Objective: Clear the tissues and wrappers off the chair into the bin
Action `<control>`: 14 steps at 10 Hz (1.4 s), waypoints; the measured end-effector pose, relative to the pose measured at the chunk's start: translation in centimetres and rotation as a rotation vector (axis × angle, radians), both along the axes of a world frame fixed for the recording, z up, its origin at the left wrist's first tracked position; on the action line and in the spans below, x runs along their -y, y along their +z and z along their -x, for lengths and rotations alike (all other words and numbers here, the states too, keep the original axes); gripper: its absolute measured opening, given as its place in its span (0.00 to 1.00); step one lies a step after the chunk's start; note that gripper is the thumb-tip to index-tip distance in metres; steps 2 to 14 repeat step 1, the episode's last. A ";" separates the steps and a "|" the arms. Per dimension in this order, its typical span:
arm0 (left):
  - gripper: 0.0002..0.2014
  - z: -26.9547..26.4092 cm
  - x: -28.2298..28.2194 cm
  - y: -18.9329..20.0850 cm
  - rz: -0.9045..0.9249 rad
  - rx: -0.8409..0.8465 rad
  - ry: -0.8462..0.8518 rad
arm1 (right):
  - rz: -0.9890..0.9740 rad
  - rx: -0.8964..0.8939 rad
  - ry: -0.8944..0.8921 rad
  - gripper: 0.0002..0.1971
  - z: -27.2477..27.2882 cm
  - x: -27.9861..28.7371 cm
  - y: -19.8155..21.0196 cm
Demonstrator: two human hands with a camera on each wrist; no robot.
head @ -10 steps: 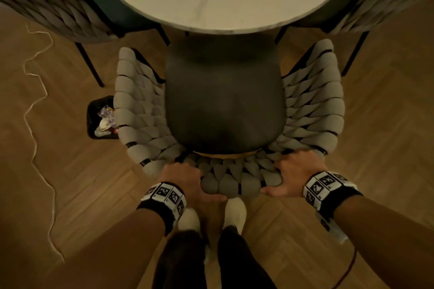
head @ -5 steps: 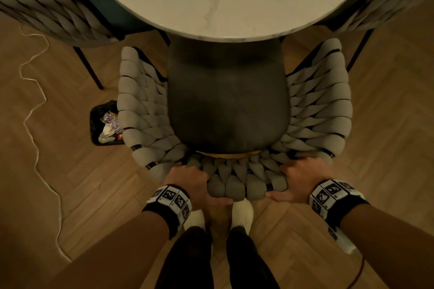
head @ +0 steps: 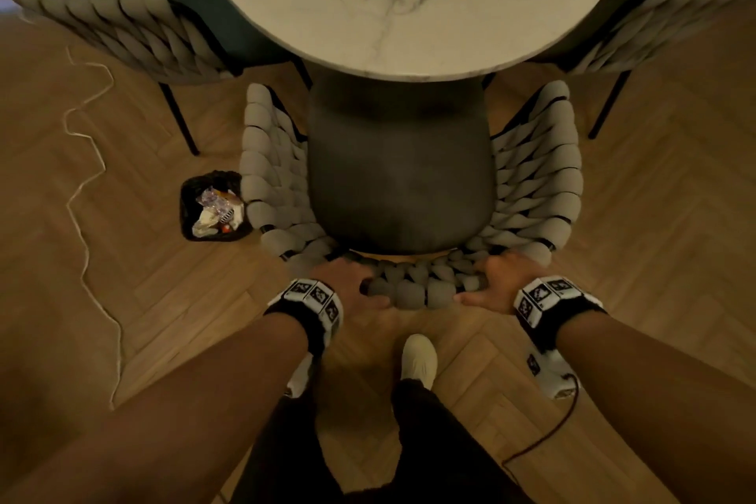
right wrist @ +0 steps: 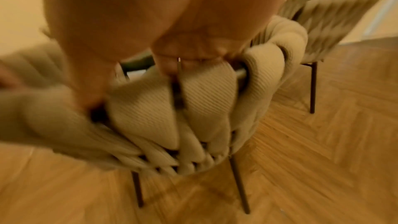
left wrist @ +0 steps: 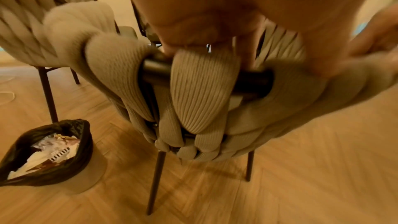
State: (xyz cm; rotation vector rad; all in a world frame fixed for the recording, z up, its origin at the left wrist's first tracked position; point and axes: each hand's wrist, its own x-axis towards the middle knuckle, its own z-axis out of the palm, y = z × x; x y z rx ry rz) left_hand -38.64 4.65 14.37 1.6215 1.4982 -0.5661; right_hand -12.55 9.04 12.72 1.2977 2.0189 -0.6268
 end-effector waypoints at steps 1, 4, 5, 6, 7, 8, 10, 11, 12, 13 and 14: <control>0.19 2.2 3.1 3.0 -0.137 0.066 0.028 | -0.045 -0.107 -0.115 0.24 2.3 3.3 2.1; 0.19 2.2 3.1 3.0 -0.137 0.066 0.028 | -0.045 -0.107 -0.115 0.24 2.3 3.3 2.1; 0.19 2.2 3.1 3.0 -0.137 0.066 0.028 | -0.045 -0.107 -0.115 0.24 2.3 3.3 2.1; 0.19 2.2 3.1 3.0 -0.137 0.066 0.028 | -0.045 -0.107 -0.115 0.24 2.3 3.3 2.1; 0.19 2.2 3.1 3.0 -0.137 0.066 0.028 | -0.045 -0.107 -0.115 0.24 2.3 3.3 2.1; 0.19 2.2 3.1 3.0 -0.137 0.066 0.028 | -0.045 -0.107 -0.115 0.24 2.3 3.3 2.1; 0.19 2.2 3.1 3.0 -0.137 0.066 0.028 | -0.045 -0.107 -0.115 0.24 2.3 3.3 2.1; 0.19 2.2 3.1 3.0 -0.137 0.066 0.028 | -0.045 -0.107 -0.115 0.24 2.3 3.3 2.1; 0.19 2.2 3.1 3.0 -0.137 0.066 0.028 | -0.045 -0.107 -0.115 0.24 2.3 3.3 2.1; 0.19 2.2 3.1 3.0 -0.137 0.066 0.028 | -0.045 -0.107 -0.115 0.24 2.3 3.3 2.1; 0.19 2.2 3.1 3.0 -0.137 0.066 0.028 | -0.045 -0.107 -0.115 0.24 2.3 3.3 2.1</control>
